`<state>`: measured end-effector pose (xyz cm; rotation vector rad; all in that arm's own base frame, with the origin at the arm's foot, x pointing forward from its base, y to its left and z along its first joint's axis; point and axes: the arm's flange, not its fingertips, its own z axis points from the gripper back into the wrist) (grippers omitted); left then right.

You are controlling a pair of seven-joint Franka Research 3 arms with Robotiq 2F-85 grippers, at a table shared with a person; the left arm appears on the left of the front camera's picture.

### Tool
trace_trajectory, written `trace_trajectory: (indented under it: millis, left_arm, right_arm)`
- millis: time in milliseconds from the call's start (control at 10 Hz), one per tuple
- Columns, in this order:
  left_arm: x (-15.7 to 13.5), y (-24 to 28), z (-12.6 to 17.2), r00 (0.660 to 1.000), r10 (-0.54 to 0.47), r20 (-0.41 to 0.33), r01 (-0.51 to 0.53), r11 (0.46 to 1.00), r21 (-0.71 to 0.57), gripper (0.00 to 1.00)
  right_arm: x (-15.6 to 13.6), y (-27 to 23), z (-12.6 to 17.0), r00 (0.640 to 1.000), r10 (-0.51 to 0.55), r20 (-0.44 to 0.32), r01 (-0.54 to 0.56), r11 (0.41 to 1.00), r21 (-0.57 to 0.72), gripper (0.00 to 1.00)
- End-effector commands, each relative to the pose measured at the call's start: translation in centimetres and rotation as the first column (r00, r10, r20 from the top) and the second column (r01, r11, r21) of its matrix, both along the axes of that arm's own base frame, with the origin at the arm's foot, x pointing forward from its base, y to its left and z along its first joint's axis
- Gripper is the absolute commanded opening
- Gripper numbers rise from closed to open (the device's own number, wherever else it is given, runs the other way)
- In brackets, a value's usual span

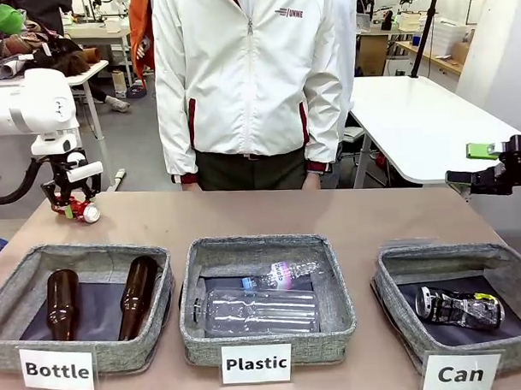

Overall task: Sort the can waste into the basket.
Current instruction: Pick up the can waste from the table and place it in the right Fabric basket.

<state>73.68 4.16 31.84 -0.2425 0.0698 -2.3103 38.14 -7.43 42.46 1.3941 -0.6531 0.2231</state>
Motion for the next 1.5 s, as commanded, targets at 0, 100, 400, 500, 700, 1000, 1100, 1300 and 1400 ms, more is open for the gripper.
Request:
trace_trajectory:
  millis: [0,100,400,500,700,1000,1100,1300,1400]
  left_arm:
    - [0.8,-0.2,0.1,1.0,0.024,-0.003,-0.024,0.998,0.053,0.15]
    - [0.8,-0.1,0.1,1.0,0.028,-0.004,-0.028,0.998,0.06,0.05]
    - [0.9,0.0,0.1,0.998,0.053,-0.017,-0.052,0.996,0.069,0.0]
    - [0.6,-0.1,0.5,0.995,0.097,-0.024,-0.095,0.993,0.07,0.0]
    - [-3.9,0.2,6.4,0.972,0.237,0.004,-0.236,0.969,-0.075,0.0]
    - [-16.4,1.0,15.3,0.918,0.381,0.109,-0.349,0.907,-0.234,0.0]
    - [-20.3,1.3,16.4,0.923,0.381,0.053,-0.348,0.887,-0.303,0.0]
    - [-26.8,1.9,17.4,0.946,0.319,-0.063,-0.319,0.875,-0.364,0.0]
    - [-29.5,2.3,17.7,0.954,0.278,-0.109,-0.299,0.87,-0.393,0.0]
  right_arm:
    - [0.1,-0.2,0.1,1.0,0.007,0.02,-0.007,1.0,-0.005,1.0]
    - [0.1,-0.2,0.1,1.0,0.007,0.02,-0.007,1.0,-0.005,1.0]
    - [0.1,-0.2,0.1,1.0,0.007,0.02,-0.007,1.0,-0.005,1.0]
    - [0.1,-0.2,0.1,1.0,0.007,0.02,-0.007,1.0,-0.005,1.0]
    - [0.1,-0.2,0.1,1.0,0.007,0.02,-0.007,1.0,-0.005,1.0]
    - [0.1,-0.2,0.1,1.0,0.007,0.02,-0.007,1.0,-0.005,1.0]
    - [0.1,-0.2,0.1,1.0,0.007,0.02,-0.007,1.0,-0.005,1.0]
    - [0.1,-0.2,0.1,1.0,0.007,0.02,-0.007,1.0,-0.005,1.0]
    - [0.1,-0.2,0.1,1.0,0.007,0.02,-0.007,1.0,-0.005,1.0]
